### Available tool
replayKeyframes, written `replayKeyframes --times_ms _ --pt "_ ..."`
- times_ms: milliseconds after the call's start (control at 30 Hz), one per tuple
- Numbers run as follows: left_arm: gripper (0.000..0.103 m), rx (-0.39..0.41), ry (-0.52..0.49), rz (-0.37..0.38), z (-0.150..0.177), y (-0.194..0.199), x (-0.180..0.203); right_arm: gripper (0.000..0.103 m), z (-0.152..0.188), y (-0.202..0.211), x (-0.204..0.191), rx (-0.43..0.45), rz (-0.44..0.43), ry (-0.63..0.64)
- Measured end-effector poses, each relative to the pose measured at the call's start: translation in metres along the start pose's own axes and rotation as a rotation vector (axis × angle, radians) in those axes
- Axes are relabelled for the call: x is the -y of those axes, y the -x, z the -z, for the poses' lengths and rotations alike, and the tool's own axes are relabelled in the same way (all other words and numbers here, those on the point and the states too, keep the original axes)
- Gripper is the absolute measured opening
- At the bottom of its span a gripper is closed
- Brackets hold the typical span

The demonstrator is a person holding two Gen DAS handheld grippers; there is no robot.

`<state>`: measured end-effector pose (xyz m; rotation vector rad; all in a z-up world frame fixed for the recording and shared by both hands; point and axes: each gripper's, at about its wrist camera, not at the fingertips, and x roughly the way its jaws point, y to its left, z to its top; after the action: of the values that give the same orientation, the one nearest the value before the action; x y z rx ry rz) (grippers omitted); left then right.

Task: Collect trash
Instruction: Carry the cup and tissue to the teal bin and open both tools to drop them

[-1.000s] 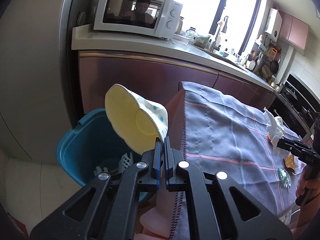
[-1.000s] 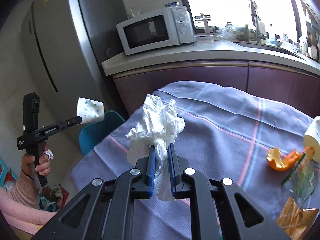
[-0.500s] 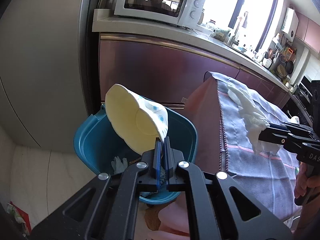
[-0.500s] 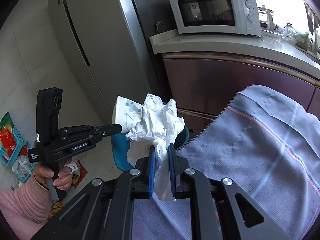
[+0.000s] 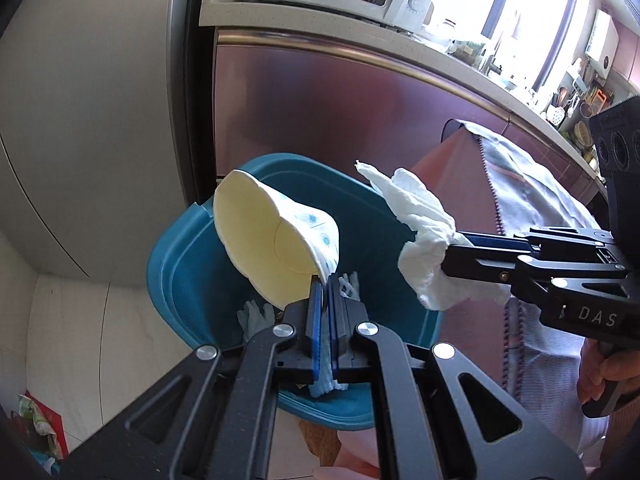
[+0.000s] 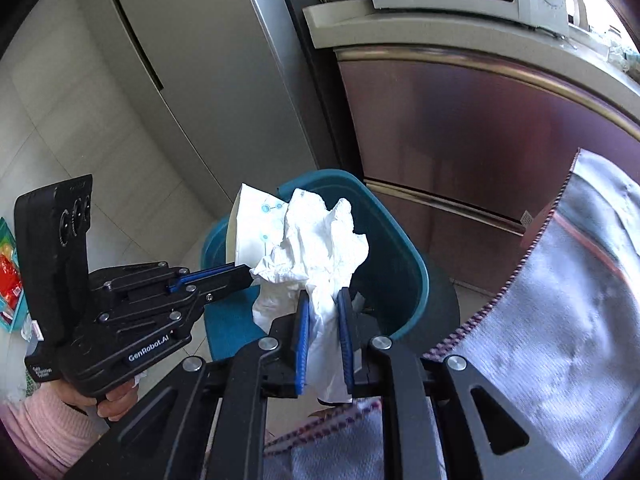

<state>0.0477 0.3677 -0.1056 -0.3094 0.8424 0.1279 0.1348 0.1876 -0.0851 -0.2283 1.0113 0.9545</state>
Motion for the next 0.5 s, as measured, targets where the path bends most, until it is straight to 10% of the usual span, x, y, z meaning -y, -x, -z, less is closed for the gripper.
replayKeyframes --times_ms 500 --pt "0.010 -0.011 -0.005 -0.014 0.005 -0.021 0.005 0.029 -0.009 -0.012 0.008 -0.012 0.022 -0.079"
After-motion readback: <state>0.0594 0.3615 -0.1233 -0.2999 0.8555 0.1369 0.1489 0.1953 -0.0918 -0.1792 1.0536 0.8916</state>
